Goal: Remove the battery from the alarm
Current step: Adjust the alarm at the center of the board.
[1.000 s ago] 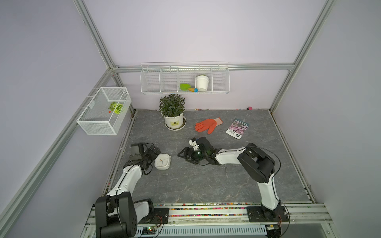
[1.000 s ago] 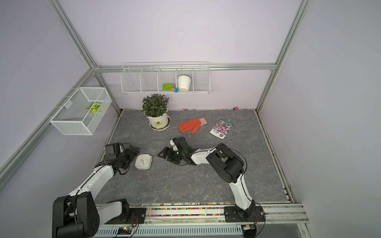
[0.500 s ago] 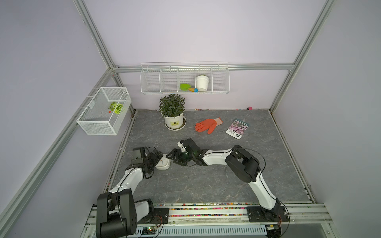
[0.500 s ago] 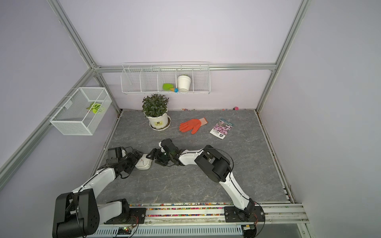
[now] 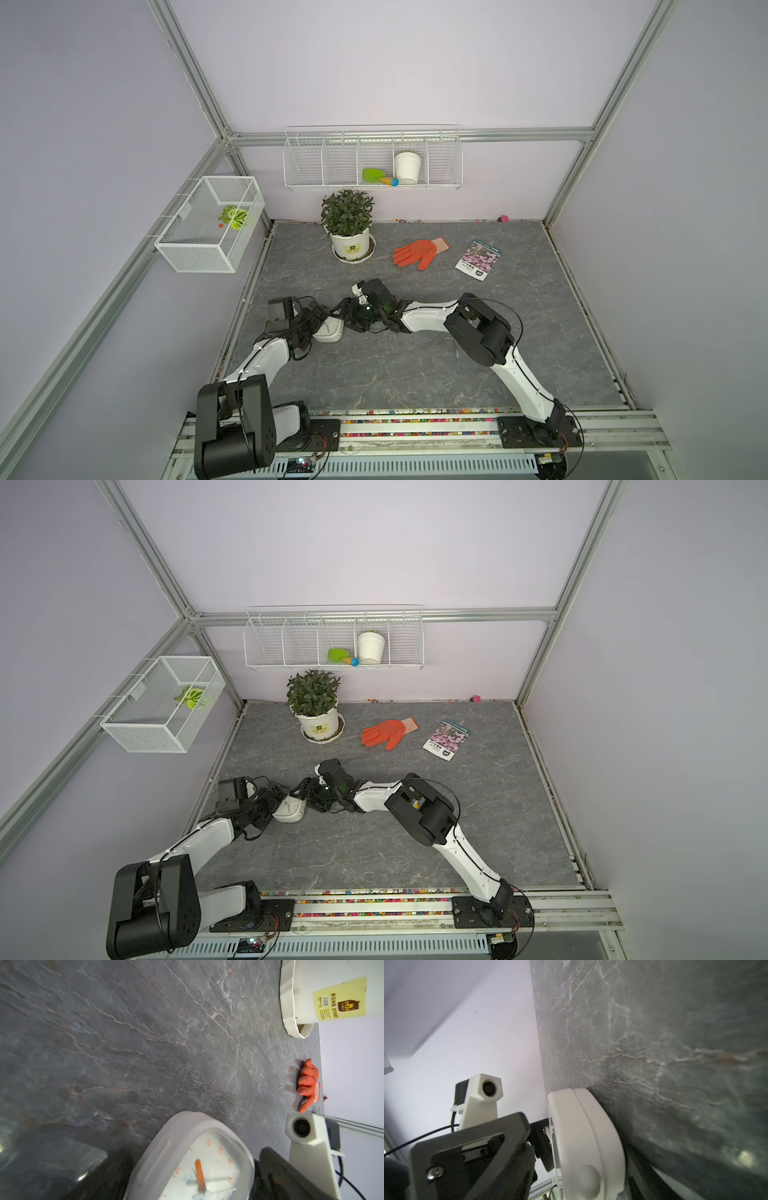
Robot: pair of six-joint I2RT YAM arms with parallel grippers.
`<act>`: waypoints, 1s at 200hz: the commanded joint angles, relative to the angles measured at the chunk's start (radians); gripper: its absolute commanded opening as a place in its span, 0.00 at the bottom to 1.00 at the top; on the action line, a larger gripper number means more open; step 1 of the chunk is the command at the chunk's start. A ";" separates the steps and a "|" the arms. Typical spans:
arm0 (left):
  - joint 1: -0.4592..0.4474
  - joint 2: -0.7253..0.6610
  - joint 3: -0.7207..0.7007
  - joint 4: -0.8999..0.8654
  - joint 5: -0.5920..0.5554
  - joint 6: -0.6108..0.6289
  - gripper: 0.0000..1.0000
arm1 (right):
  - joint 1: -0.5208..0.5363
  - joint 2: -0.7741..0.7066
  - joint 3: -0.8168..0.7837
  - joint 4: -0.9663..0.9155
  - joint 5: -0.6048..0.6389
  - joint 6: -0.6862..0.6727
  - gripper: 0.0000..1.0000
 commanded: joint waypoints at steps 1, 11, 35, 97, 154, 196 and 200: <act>0.005 0.025 -0.013 0.021 0.023 -0.004 0.99 | 0.009 0.061 -0.001 -0.034 -0.008 0.007 0.67; 0.003 0.031 -0.013 0.028 0.030 -0.006 0.98 | 0.012 0.060 0.005 -0.027 -0.013 0.005 0.66; 0.003 0.041 -0.013 0.047 0.052 -0.011 0.98 | 0.018 0.061 0.028 -0.007 -0.033 -0.002 0.65; 0.003 0.026 -0.014 0.065 0.093 -0.015 0.98 | 0.015 0.001 -0.025 0.071 -0.014 -0.030 0.52; 0.004 -0.064 0.022 -0.005 0.075 -0.008 0.99 | -0.025 -0.132 -0.140 0.075 0.016 -0.134 0.43; 0.003 -0.252 0.123 -0.167 0.054 -0.007 1.00 | -0.089 -0.326 -0.339 0.106 0.010 -0.312 0.42; 0.004 -0.264 0.136 -0.185 0.065 -0.005 1.00 | -0.099 -0.354 -0.367 0.107 0.011 -0.341 0.41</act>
